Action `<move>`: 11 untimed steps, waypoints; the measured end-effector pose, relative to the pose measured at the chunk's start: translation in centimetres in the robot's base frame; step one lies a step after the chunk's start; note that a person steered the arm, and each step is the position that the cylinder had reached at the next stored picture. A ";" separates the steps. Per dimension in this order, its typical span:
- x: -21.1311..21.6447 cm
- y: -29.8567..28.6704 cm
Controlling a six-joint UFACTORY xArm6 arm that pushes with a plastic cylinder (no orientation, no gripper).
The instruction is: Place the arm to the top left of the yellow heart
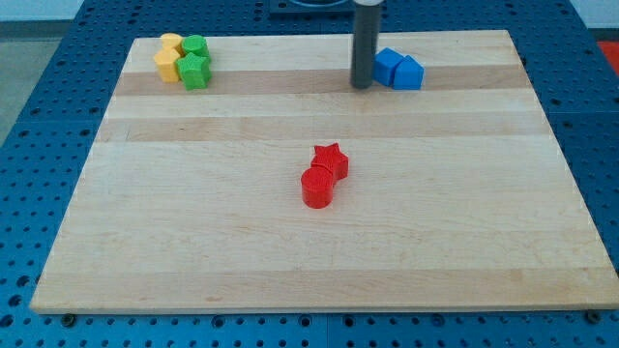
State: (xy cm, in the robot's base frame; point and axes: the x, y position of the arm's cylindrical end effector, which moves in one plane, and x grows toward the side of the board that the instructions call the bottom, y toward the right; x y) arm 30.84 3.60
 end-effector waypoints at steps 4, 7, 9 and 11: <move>1.5 -30.7; -4.6 -33.9; -10.7 -31.4; -11.7 -26.9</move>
